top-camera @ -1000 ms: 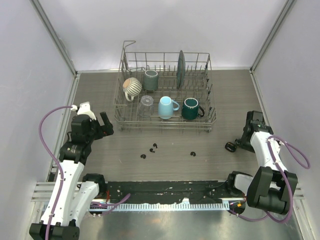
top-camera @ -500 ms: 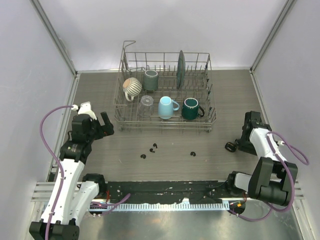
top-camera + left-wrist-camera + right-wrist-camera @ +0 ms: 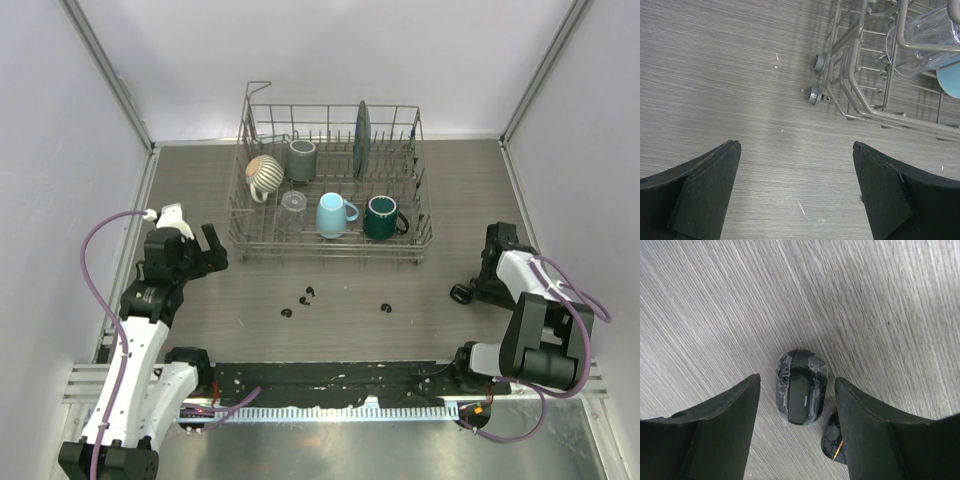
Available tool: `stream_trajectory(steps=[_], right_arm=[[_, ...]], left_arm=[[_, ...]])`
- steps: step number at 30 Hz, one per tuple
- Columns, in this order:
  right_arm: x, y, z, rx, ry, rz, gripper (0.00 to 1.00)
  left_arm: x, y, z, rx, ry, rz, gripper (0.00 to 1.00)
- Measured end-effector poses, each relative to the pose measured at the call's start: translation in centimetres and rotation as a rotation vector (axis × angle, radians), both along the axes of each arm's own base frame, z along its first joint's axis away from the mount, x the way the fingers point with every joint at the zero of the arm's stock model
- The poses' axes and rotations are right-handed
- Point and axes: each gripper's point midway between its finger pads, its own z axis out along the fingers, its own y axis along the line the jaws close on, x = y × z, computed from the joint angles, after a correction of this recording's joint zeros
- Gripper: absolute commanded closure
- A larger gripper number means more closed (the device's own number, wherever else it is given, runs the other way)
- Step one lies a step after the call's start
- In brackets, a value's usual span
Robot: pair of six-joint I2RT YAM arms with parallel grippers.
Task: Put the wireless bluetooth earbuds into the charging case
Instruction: Pick up the charging case at the center of the board.
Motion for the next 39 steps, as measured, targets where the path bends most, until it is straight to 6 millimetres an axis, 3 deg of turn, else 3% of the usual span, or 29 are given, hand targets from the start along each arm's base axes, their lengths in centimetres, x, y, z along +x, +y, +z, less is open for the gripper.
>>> stream_trajectory(steps=[5,15,18,22,24,28,30,34,39], right_arm=[[0.1,-0.1,-0.1,-0.006,-0.005,-0.001,0.47],[-0.6,-0.7,-0.7,-0.016,0.009,-0.02,0.37],[-0.6,-0.8,-0.7,-0.021,0.009,-0.011,0.49],[-0.7,-0.9,-0.9,-0.027,0.012,-0.006,0.81],[-0.5,-1.0,-0.8,-0.032,0.008,-0.003,0.91],[-0.7,-0.9,-0.6,-0.037,0.003,0.016,0.99],[-0.7,-0.9,0.2,-0.046,-0.017,0.041,0.99],[0.1,-0.8,3.7,-0.095,-0.134,0.115,0.99],[1.6,0.4,9.1,-0.128,-0.321,0.24,0.99]], left_arm=[[0.0,0.0,0.0,0.0,0.0,-0.002,0.0],[-0.1,-0.6,0.2,-0.023,-0.007,-0.027,0.0],[-0.1,-0.8,0.4,-0.031,-0.013,-0.031,0.0],[-0.2,-1.2,0.8,-0.058,-0.024,-0.036,0.0],[-0.2,-1.3,1.2,-0.073,-0.036,-0.033,0.0],[-0.3,-1.4,3.3,-0.118,-0.108,-0.003,0.0],[-0.5,-1.6,5.3,-0.142,-0.174,-0.007,0.0],[-1.2,-2.5,9.0,-0.186,-0.307,-0.058,0.0],[-1.5,-4.0,11.5,-0.252,-0.379,-0.128,0.0]])
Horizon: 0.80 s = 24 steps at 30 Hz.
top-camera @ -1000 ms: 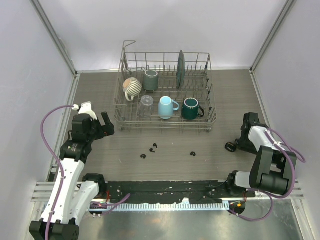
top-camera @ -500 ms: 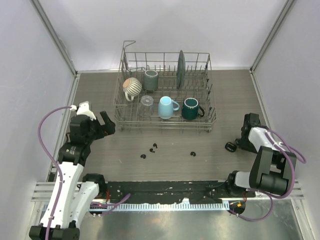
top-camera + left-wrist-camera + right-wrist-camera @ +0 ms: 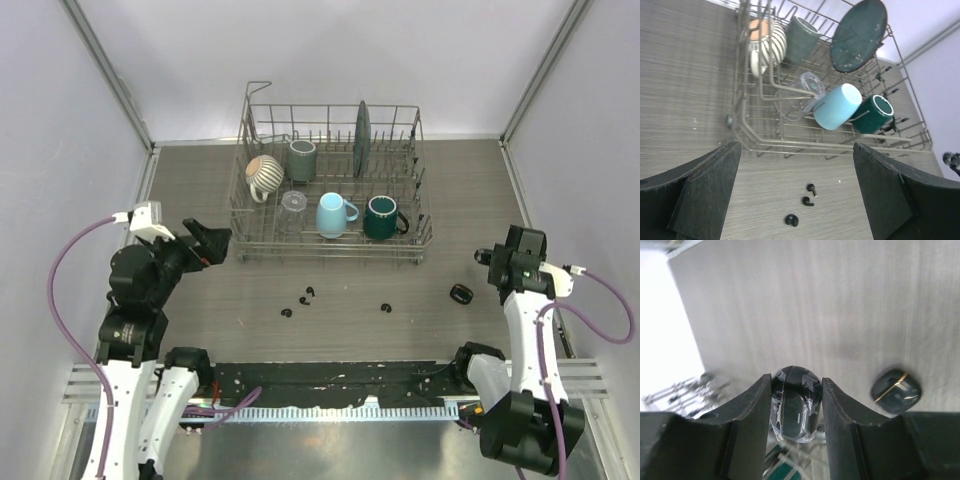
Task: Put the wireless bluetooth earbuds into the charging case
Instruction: Pick up the charging case at the center of the board.
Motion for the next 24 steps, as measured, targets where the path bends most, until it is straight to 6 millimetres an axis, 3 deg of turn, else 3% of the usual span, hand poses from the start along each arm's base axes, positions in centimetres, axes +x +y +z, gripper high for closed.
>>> stream_trajectory(steps=[8,12,15,19,24], right_arm=[[3.7,4.7,7.8,0.033,-0.266,0.302,0.99],[5.4,7.6,13.1,0.024,-0.422,0.457,0.99],[6.5,10.7,17.4,0.001,-0.554,0.592,0.99],[6.7,16.1,21.7,-0.023,-0.698,0.769,0.99],[6.3,22.1,23.5,0.009,-0.8,0.903,0.99]], left_arm=[[1.9,-3.5,1.8,-0.106,0.007,-0.163,0.0],[3.5,-5.1,2.2,-0.17,0.025,-0.22,0.0],[4.5,-7.4,2.4,-0.184,0.035,-0.269,0.0],[4.4,-12.1,2.9,-0.178,0.03,-0.37,0.0],[4.3,-16.7,3.1,-0.175,-0.007,-0.434,0.0]])
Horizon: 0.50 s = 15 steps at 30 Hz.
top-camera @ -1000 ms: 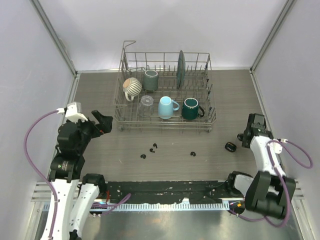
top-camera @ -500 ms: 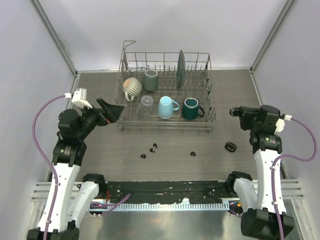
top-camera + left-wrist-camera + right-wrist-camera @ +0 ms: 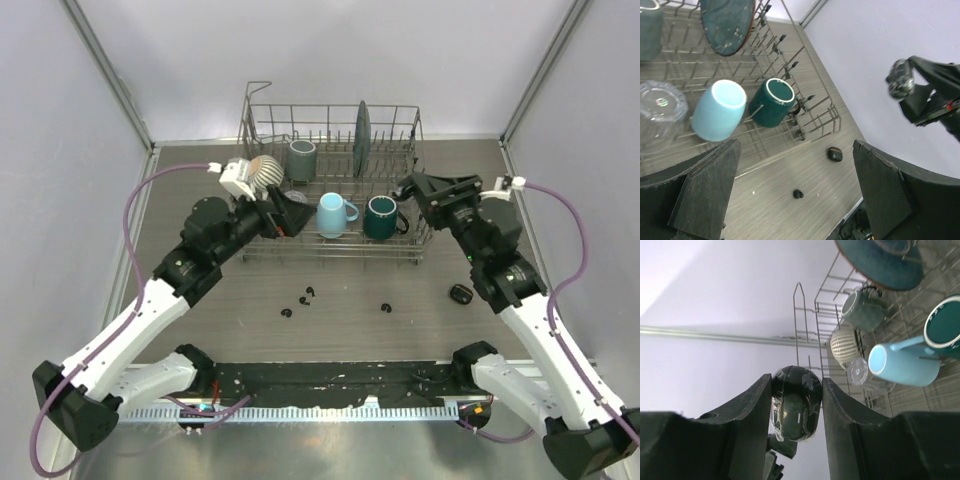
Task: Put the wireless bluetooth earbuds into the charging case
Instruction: Pick up the charging case at the center of the board.
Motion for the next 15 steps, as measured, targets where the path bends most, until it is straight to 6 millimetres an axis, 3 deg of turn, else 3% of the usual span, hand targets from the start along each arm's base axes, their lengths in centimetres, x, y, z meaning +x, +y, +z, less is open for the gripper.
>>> stream_trajectory(steps=[7,11,15], right_arm=[[0.0,6.1,-2.7,0.026,0.043,0.071,0.99],[0.5,8.0,-3.4,0.07,0.063,0.071,0.99],[0.6,9.3,-3.3,0.111,0.066,0.079,0.99]], left_arm=[[-0.1,-4.0,0.8,-0.044,-0.103,0.0,0.0],[-0.3,-6.4,1.0,-0.048,-0.157,-0.015,0.0],[0.0,-8.4,-0.1,-0.027,-0.174,-0.022,0.0]])
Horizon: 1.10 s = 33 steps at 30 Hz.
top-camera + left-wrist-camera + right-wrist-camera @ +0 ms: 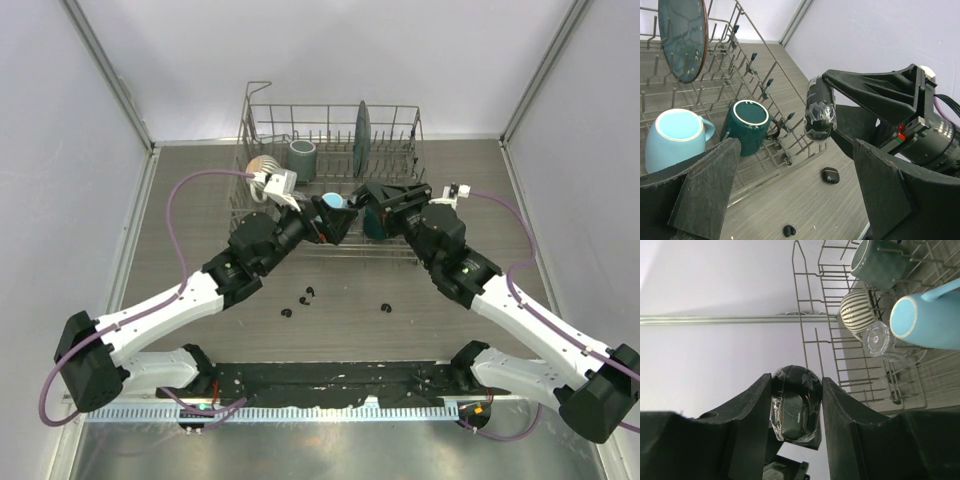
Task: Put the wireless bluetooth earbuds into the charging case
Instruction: Pick up the charging case at the center of the board.
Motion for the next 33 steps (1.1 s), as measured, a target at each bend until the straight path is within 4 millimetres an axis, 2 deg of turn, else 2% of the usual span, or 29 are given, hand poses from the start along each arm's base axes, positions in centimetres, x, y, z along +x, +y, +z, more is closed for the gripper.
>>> stream_trajectory(steps=[2,5,6,9,12,16,26,33], right_arm=[[0.1,0.4,0.1,0.021,0.0,0.004,0.99],[0.2,0.7,0.2,0.044,0.003,0.006,0.99],[0.2,0.8,0.2,0.049,0.005,0.006,0.99],[0.3,0.8,0.3,0.06,0.007,0.005,0.99],[0.3,0.9,0.5,0.075,0.006,0.005,0.99],[0.2,1.0,0.8,0.09,0.002,0.011,0.99],[0.0,1.3,1.0,0.113,0.007,0.029,0.99],[-0.1,1.4,0.9,0.112,0.01,0.036,0.99]], left_arm=[[0.2,-0.7,-0.4,0.005,-0.006,-0.002,0.0],[0.4,-1.2,-0.5,0.007,-0.019,0.002,0.06],[0.5,-1.3,-0.5,0.003,-0.022,0.004,0.12],[0.8,-1.5,-0.2,-0.011,-0.038,0.01,0.23],[1.0,-1.6,0.4,-0.03,-0.058,0.015,0.27],[1.2,-1.8,0.7,-0.046,-0.071,0.015,0.27],[1.8,-2.8,-0.4,-0.037,-0.064,0.01,0.29],[2.1,-3.1,0.6,-0.061,-0.083,0.011,0.36]])
